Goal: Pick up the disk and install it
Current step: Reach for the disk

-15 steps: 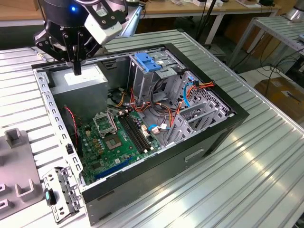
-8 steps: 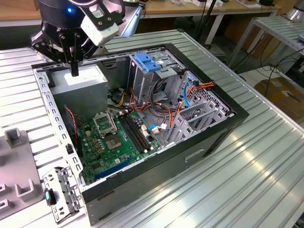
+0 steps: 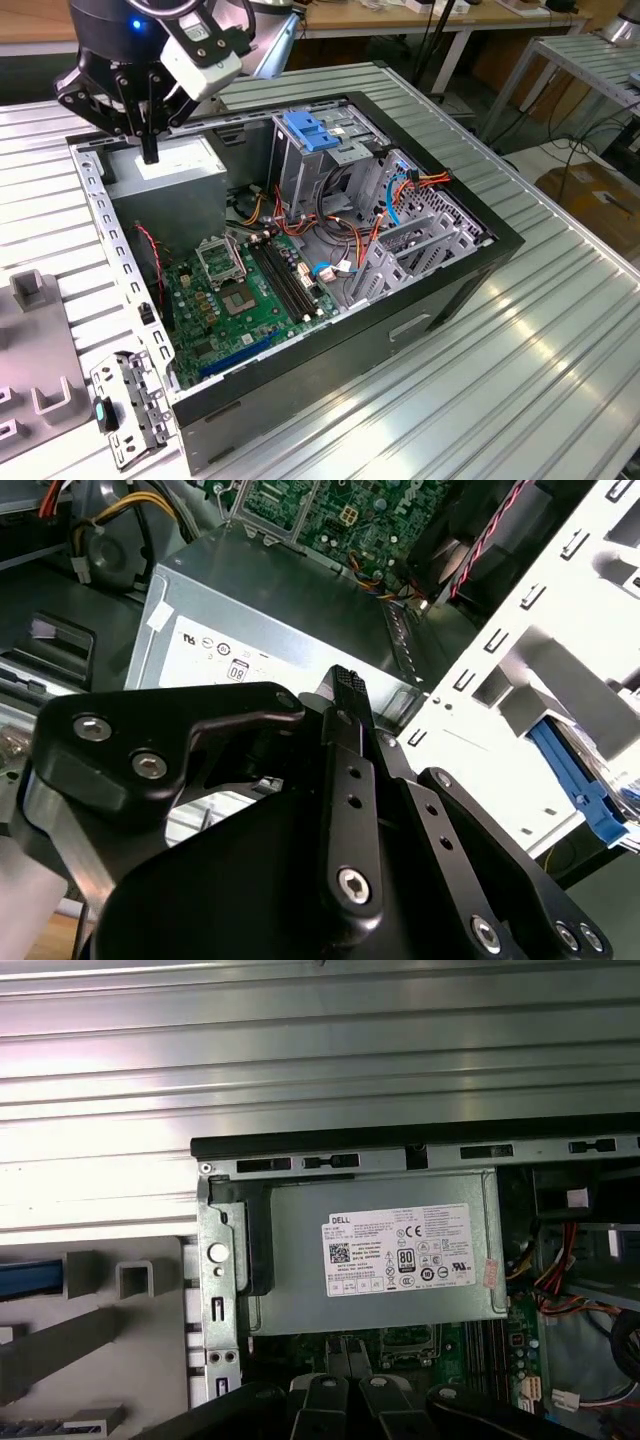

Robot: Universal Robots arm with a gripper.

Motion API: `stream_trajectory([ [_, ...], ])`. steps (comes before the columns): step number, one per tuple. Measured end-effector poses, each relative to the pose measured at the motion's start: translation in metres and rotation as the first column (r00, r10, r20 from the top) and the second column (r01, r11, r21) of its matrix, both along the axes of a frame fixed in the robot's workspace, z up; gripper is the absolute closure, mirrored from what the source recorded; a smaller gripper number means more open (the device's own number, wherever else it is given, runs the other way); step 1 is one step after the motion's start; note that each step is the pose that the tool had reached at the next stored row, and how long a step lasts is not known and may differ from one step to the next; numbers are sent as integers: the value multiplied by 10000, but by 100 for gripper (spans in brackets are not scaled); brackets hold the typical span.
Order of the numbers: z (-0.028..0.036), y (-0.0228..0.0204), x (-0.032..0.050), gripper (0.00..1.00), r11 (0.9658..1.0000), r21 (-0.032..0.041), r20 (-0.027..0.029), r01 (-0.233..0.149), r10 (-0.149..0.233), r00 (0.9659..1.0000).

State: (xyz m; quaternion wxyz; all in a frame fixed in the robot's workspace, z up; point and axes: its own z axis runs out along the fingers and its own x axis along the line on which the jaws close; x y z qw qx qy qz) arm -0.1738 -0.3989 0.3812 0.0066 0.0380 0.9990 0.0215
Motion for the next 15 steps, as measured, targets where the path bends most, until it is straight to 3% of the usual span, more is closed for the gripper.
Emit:
stream_trajectory([
  [15, -33, 0, -138, 89, 10000, 0, -58, 0, 0, 10000],
])
